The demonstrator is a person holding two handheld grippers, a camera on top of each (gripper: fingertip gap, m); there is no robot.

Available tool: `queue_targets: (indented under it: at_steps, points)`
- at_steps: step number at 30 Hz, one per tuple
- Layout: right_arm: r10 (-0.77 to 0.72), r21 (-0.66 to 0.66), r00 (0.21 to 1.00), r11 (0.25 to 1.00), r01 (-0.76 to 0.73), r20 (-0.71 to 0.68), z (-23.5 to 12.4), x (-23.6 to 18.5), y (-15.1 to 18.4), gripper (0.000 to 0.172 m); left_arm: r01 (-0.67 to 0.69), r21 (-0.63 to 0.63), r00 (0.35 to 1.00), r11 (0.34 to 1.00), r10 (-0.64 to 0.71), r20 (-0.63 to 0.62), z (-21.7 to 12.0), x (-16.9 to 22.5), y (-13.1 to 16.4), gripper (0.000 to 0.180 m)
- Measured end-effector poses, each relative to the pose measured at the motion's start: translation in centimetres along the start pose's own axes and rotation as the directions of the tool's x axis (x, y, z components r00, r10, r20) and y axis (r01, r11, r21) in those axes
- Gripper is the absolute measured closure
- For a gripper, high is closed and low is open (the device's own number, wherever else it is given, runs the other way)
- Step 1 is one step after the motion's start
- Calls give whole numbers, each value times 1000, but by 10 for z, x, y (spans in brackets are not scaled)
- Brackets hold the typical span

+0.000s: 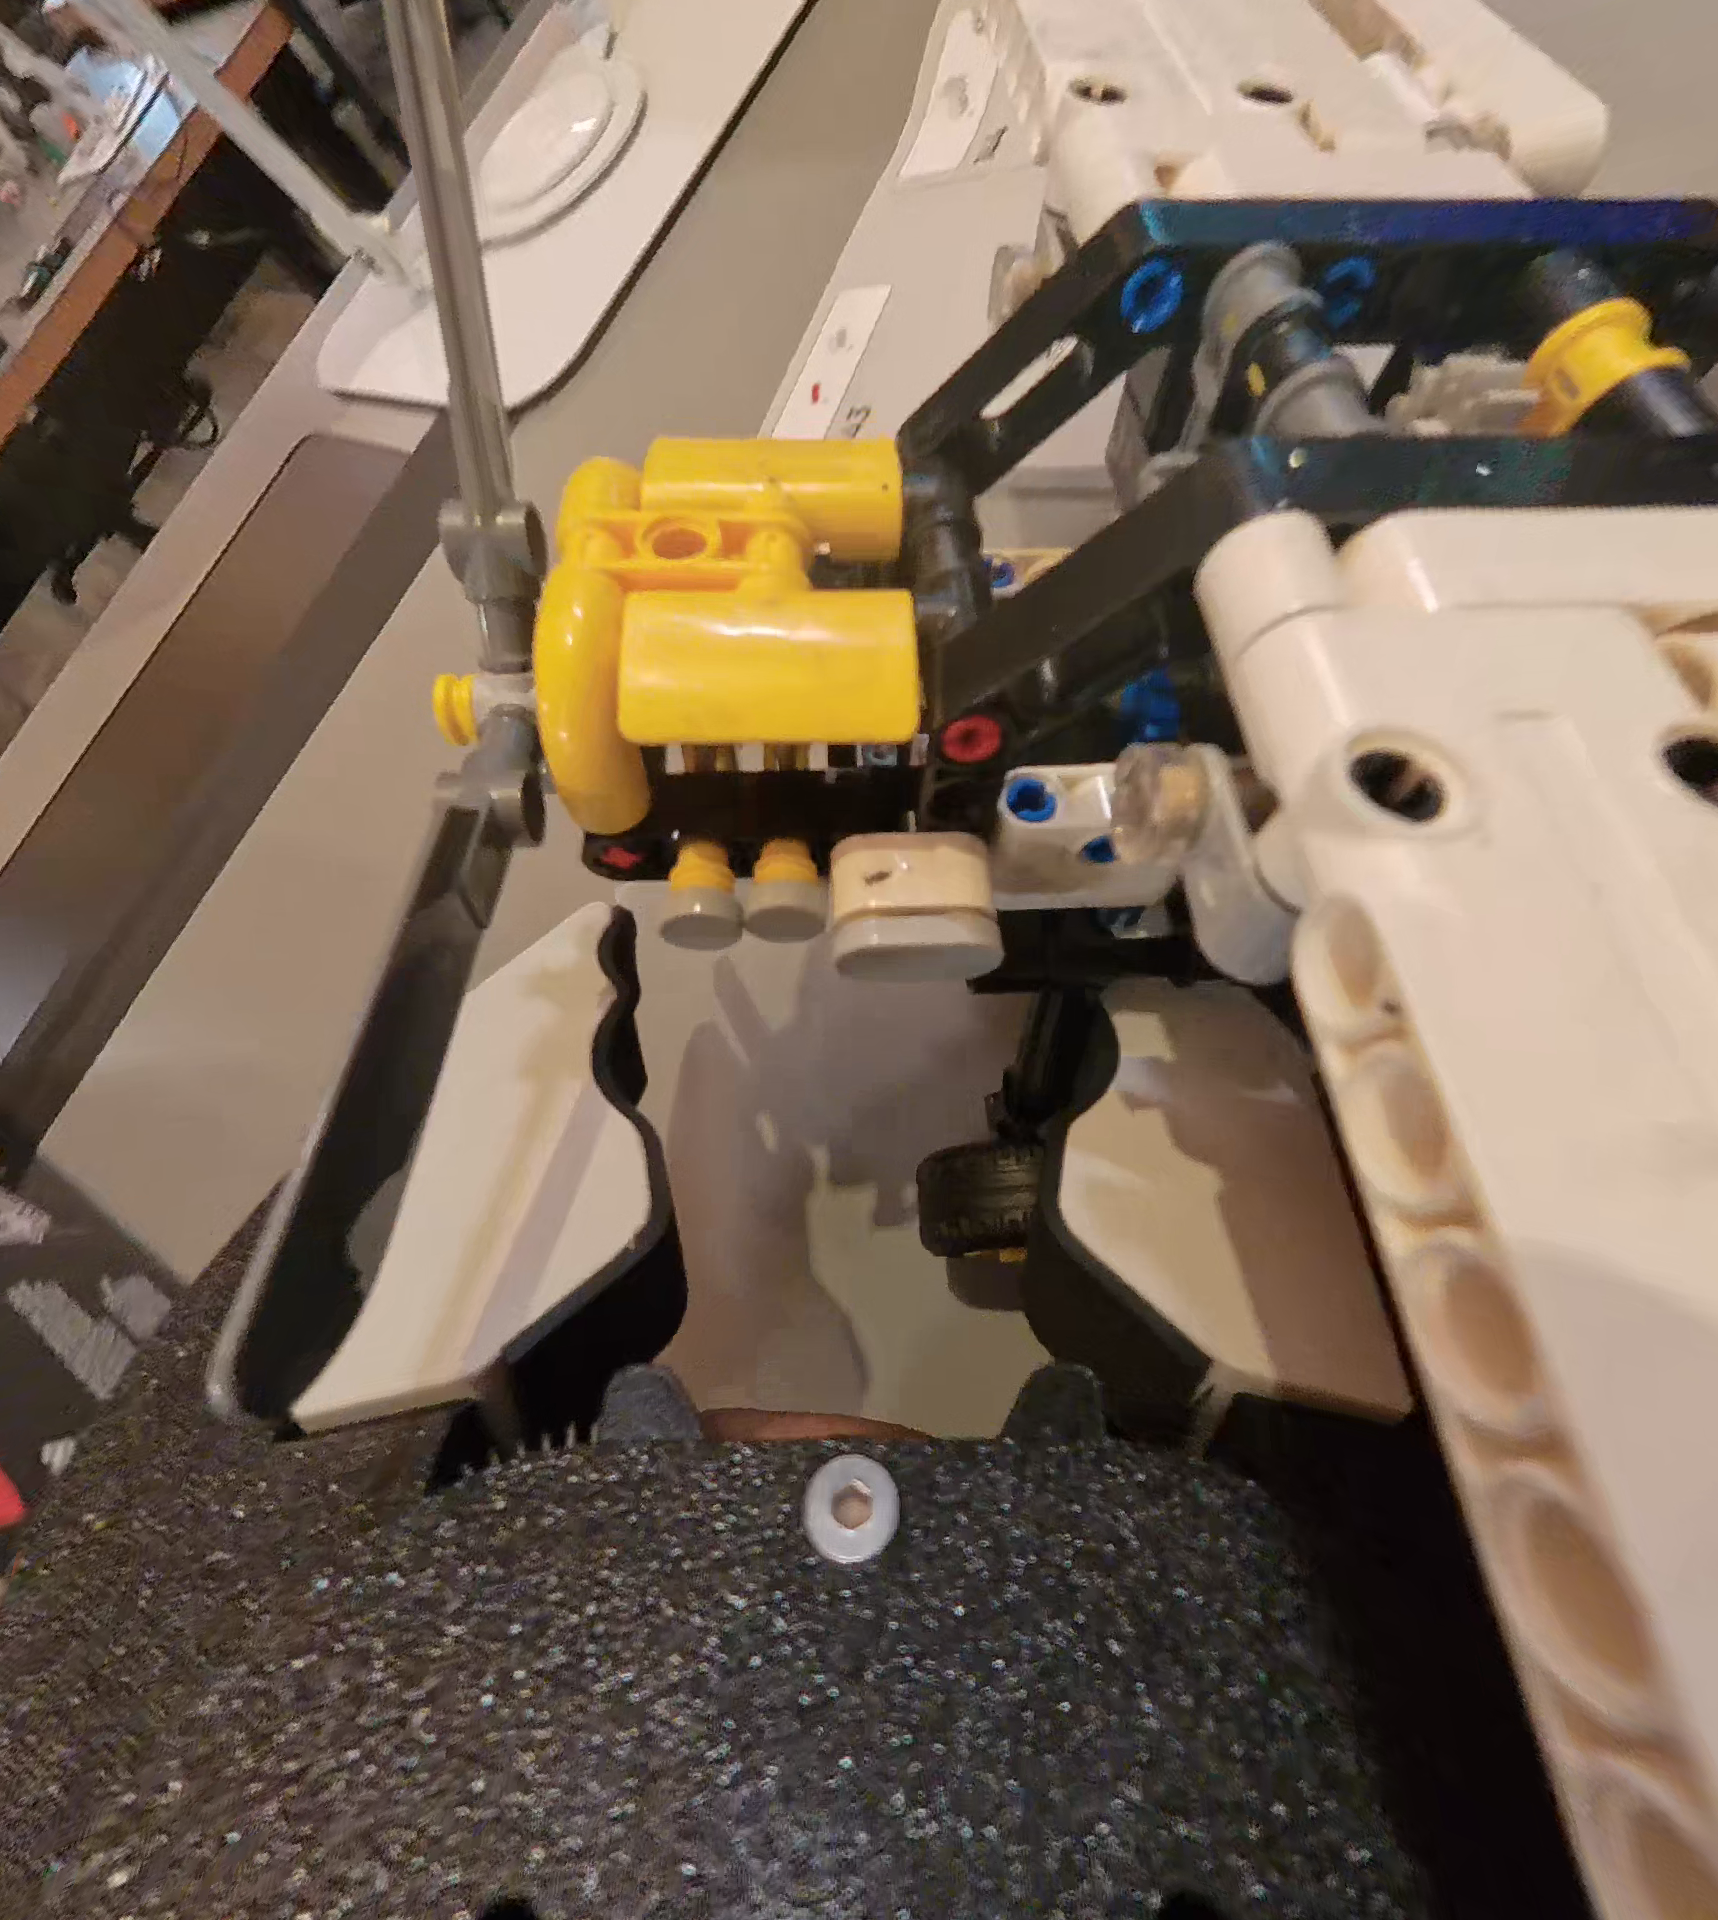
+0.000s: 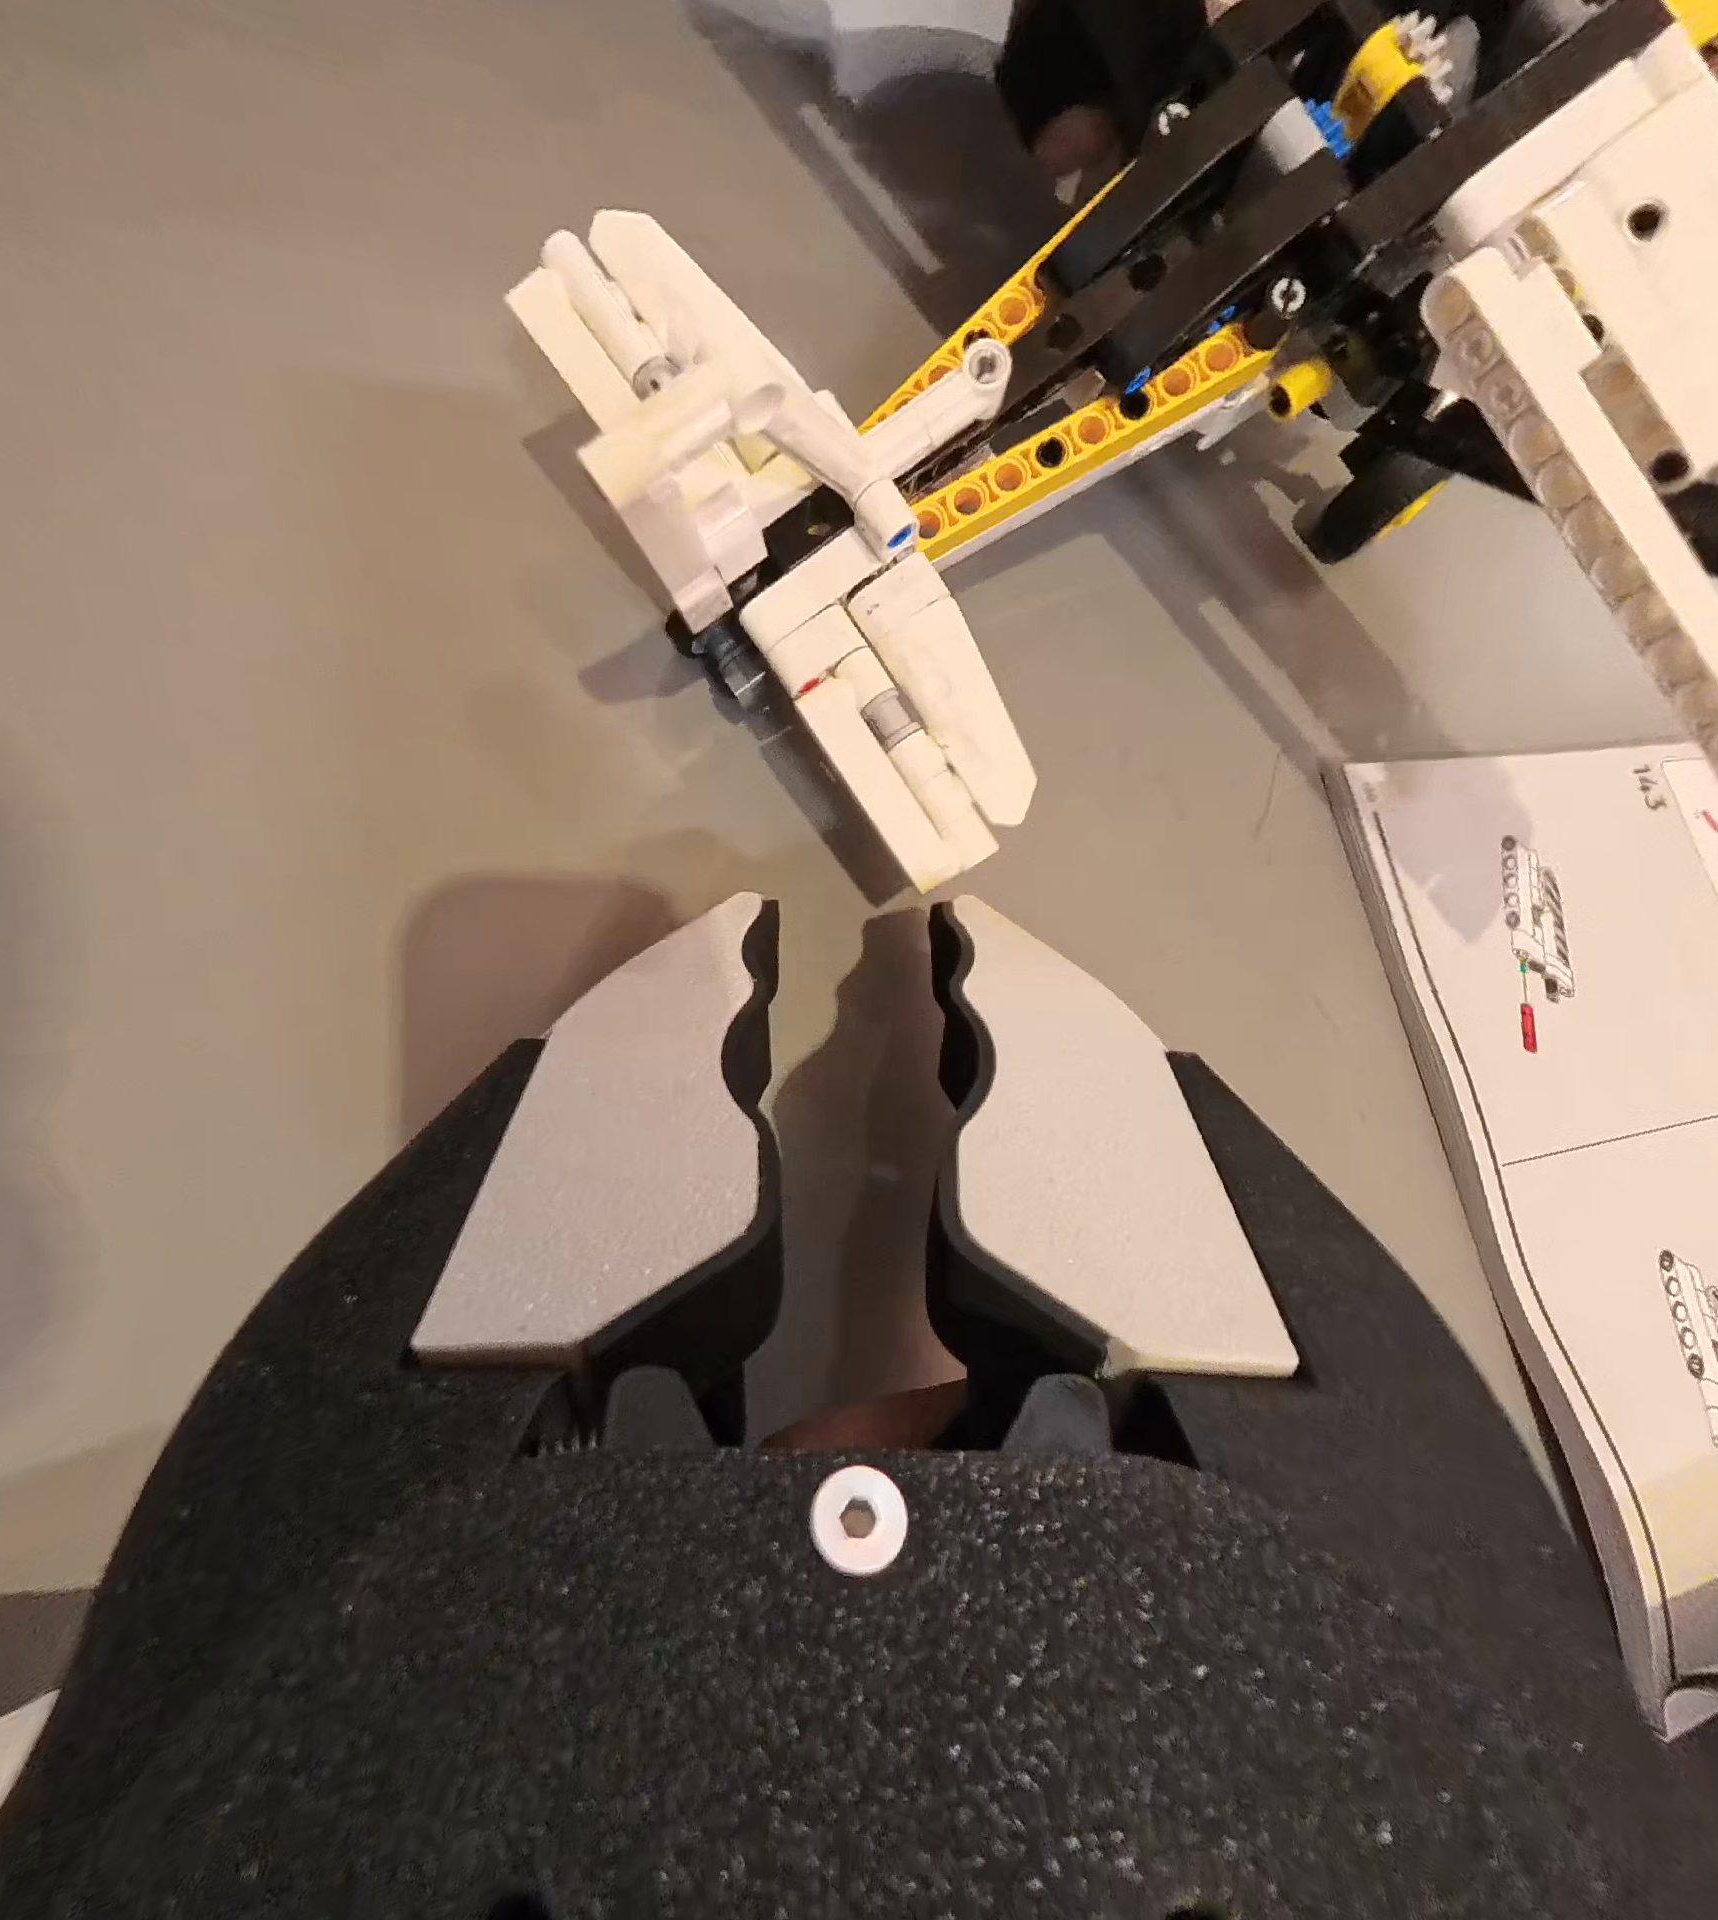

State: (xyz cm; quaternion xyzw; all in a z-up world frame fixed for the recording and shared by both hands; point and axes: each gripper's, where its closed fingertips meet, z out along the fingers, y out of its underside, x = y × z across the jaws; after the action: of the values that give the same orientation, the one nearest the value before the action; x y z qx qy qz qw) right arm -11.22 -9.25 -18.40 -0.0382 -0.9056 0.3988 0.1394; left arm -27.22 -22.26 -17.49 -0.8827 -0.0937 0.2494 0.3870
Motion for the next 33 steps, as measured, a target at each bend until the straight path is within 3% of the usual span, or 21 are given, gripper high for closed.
queue_targets:
  at_steps: [5,12,16,19,22,23,25,27,33]
  points:
    - [25,2,1000,1000,-25,5,0,2,0,143,58,-55,998,997,-56,31,-14,3,14,98]
    - [8,-6,1000,1000,-8,-18,0,2,1,143,-104,-78,993,991,109,54,-18,-3,14,85]
    - [19,1,1000,1000,-19,-14,-1,3,1,143,-195,-129,973,972,208,99,-24,-9,13,132]
    - [21,2,1000,1000,-21,-8,-1,2,2,143,-268,-125,949,955,284,138,-26,-11,5,125]
    - [4,-1,1000,1000,-4,-1,-1,0,2,142,-248,-44,959,968,252,130,-22,-4,1,127]
    - [1,0,1000,1000,-1,0,-1,0,2,141,-228,-22,967,974,229,109,-22,-1,2,116]
    - [0,9,1000,1000,0,-3,-2,0,0,141,-215,-10,971,977,214,105,-25,-2,6,130]
    - [-5,20,1000,1000,5,-13,-4,1,-1,140,-266,-26,952,964,267,149,-30,-8,7,64]
    - [-97,8,993,995,97,-66,-15,9,-9,137,-310,-32,927,950,310,213,-38,-14,5,59]
